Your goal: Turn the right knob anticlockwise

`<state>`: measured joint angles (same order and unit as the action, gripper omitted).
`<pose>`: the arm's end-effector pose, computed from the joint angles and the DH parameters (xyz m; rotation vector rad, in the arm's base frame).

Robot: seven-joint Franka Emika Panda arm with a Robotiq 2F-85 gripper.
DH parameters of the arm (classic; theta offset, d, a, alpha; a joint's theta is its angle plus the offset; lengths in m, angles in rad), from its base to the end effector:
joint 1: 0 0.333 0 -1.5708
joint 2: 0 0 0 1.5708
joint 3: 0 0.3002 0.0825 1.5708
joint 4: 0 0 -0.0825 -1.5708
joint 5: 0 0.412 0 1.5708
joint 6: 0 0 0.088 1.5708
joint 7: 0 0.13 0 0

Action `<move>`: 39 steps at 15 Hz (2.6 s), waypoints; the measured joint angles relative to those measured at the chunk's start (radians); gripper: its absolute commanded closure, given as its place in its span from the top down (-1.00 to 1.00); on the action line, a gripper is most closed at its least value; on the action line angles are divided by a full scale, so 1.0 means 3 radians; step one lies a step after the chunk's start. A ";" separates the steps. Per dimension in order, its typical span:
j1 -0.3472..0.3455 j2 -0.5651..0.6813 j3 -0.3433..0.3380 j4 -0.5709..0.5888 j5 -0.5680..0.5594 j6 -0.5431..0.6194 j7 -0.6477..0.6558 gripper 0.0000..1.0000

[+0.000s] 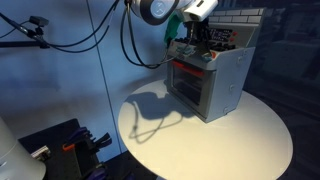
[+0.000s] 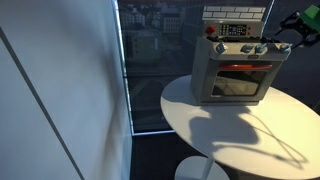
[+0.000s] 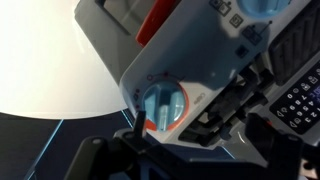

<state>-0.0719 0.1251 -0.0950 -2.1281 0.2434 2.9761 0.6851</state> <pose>0.6305 -0.1211 0.3845 -2.3159 1.3754 -0.9393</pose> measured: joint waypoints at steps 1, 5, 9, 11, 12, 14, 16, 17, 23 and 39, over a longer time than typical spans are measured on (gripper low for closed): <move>0.0003 0.0008 0.0001 0.0010 0.0000 0.0000 0.0000 1.00; 0.0013 0.0025 0.0002 0.0038 0.0000 0.0000 0.0001 1.00; 0.0019 0.0037 0.0002 0.0057 0.0000 0.0000 0.0002 0.48; 0.0018 0.0039 -0.0004 0.0059 0.0000 0.0000 0.0002 0.19; 0.0015 0.0039 -0.0012 0.0052 0.0000 0.0000 0.0003 0.02; 0.0006 0.0039 -0.0028 0.0029 0.0000 -0.0003 0.0003 -0.28; 0.0002 0.0040 -0.0048 -0.0002 0.0002 -0.0005 0.0003 -0.48; 0.0000 0.0040 -0.0055 -0.0017 0.0002 -0.0006 0.0003 -0.54; -0.0002 0.0030 -0.0065 -0.0034 0.0003 -0.0005 0.0029 -0.77; 0.0186 -0.0004 -0.0322 -0.0065 -0.1141 -0.0028 0.0569 -0.79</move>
<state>-0.0162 0.1240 -0.1917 -2.1476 -0.0989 2.9676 0.8558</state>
